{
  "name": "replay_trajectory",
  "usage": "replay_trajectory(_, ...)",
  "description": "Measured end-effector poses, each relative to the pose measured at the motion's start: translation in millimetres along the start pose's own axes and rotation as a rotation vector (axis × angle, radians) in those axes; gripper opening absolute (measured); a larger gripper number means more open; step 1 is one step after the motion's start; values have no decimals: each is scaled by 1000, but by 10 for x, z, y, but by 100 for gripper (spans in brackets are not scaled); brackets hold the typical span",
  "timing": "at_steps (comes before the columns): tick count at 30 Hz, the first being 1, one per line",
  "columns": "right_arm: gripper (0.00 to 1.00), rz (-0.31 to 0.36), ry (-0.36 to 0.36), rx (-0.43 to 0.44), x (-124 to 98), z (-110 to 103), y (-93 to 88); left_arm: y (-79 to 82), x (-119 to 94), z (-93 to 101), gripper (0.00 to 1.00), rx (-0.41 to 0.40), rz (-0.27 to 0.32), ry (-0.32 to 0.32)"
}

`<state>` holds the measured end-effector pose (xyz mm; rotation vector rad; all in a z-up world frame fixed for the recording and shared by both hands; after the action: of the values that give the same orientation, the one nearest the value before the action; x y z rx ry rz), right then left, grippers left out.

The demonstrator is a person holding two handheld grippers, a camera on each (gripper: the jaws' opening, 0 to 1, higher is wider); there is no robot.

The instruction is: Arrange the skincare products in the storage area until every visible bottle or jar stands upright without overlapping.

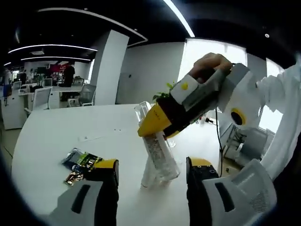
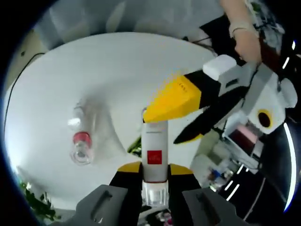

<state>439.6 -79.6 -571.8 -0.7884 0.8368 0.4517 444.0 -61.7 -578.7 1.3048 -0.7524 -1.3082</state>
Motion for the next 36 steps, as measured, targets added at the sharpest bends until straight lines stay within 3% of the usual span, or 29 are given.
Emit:
replay_trajectory(6,11,7,-6,-12,33,-52,155,-10,80,62,37,-16,-16,-31)
replay_trajectory(8,11,2,-13,-29,39,-47,194,-67,105,85,31,-16,-46,-47)
replay_trajectory(12,12,-15,-6,-45,66,-76,177,-108,135,89,29,-35,-61,-58)
replay_trajectory(16,12,-37,-2,-60,101,-96,133,-126,176,150,18,-95,-69,-100)
replay_trajectory(22,12,-36,4,-88,127,-107,155,-188,177,137,17,-142,-106,-112)
replay_trajectory(25,12,-35,2,-73,127,-82,158,-179,159,128,16,-118,-107,-99)
replay_trajectory(36,13,-33,-26,-100,196,-91,173,-240,98,58,15,-197,-120,-88)
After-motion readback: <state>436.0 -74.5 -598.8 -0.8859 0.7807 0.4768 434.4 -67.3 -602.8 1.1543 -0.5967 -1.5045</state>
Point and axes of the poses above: the point that each gripper's makers call its tool centre point, and the gripper's own axes: x roughly forward along the fingers, z roughly to its right, y roughly out of its top, the point moved 1 cm from there along -x, roughly backward along the fingers, and after that the axes turned 5 degrees about y, right-handed, at the moved point
